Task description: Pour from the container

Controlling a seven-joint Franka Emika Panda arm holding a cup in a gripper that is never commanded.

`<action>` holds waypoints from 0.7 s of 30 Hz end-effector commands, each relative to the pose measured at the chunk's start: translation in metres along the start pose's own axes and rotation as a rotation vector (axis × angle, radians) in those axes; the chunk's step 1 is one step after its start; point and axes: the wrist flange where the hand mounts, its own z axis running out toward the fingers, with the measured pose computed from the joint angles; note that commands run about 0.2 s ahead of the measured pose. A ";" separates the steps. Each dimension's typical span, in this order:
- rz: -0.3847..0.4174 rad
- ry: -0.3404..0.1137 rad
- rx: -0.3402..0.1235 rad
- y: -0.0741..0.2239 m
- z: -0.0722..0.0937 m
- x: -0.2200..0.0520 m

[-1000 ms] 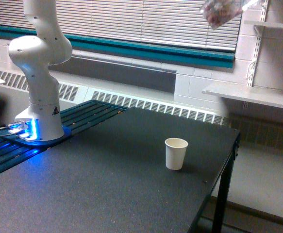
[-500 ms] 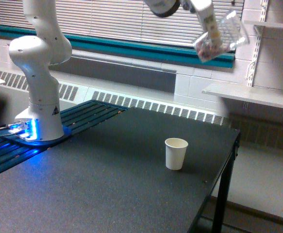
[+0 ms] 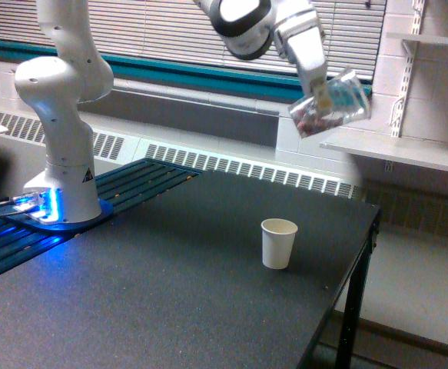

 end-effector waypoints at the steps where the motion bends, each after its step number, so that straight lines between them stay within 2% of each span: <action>1: -0.003 -0.012 -0.010 0.011 0.007 -0.020; 21: -0.058 -0.123 -0.057 0.026 0.044 -0.098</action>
